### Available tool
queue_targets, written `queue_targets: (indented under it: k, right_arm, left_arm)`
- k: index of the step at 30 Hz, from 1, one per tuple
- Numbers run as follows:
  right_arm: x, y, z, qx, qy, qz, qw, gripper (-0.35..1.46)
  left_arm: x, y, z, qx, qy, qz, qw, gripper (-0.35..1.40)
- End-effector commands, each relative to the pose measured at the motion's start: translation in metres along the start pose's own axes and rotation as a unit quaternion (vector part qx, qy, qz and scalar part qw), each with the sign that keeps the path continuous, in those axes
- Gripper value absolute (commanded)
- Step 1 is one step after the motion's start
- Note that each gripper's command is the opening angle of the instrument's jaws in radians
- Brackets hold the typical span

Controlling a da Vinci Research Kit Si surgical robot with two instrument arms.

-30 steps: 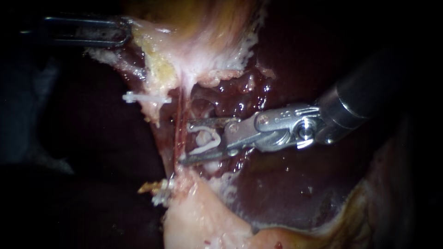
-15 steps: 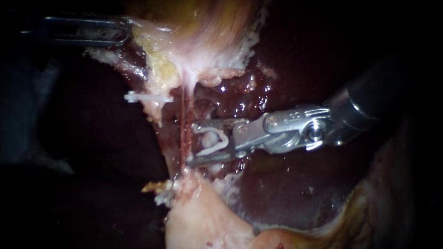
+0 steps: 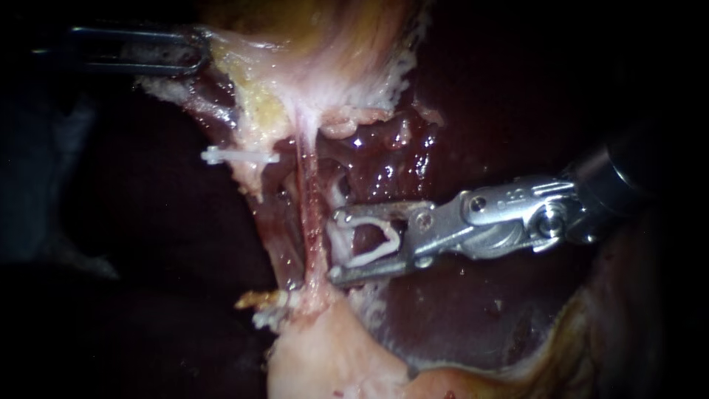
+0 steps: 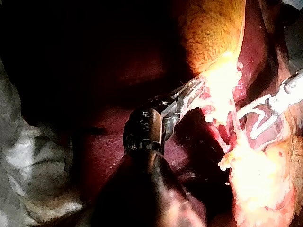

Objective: Clipping first clip right tube

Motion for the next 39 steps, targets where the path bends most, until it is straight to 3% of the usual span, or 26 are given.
queue_targets:
  k: [1, 6, 9, 14, 20, 25, 32, 39]
  right_arm:
    - [0.0000, 0.0000, 0.0003, -0.001, 0.002, 0.004, 1.0000, 0.50]
    - [0.0001, 0.0001, 0.0010, 0.006, 0.014, 0.022, 0.9996, 0.50]
    - [0.0003, 0.0002, 0.0017, 0.031, 0.022, 0.033, 0.9987, 0.50]
    - [0.0003, 0.0001, 0.0029, 0.048, 0.035, 0.052, 0.9969, 0.50]
    - [-0.0001, -0.0005, 0.0047, 0.082, 0.059, 0.071, 0.9923, 0.50]
    - [0.0006, -0.0008, 0.0061, 0.106, 0.079, 0.081, 0.9879, 0.49]
    - [0.0012, -0.0009, 0.0077, 0.113, 0.100, 0.090, 0.9844, 0.49]
    - [0.0008, -0.0010, 0.0083, 0.113, 0.101, 0.091, 0.9843, 0.49]
  left_arm:
    - [0.0000, 0.0000, 0.0000, 0.000, 0.000, 0.000, 1.0000, -0.35]
    - [0.0000, 0.0000, 0.0000, 0.000, 0.000, 0.000, 1.0000, -0.35]
    - [0.0000, 0.0000, 0.0000, 0.000, 0.000, 0.000, 1.0000, -0.35]
    - [0.0000, 0.0000, 0.0000, 0.000, 0.000, 0.000, 1.0000, -0.35]
    - [-0.0001, 0.0000, 0.0000, 0.000, 0.000, 0.000, 1.0000, -0.35]
    - [-0.0001, 0.0001, 0.0001, 0.001, 0.000, 0.000, 1.0000, -0.35]
    - [-0.0001, 0.0001, 0.0003, 0.001, 0.001, 0.000, 1.0000, -0.35]
    - [-0.0002, 0.0001, 0.0005, 0.001, -0.001, 0.001, 1.0000, -0.35]
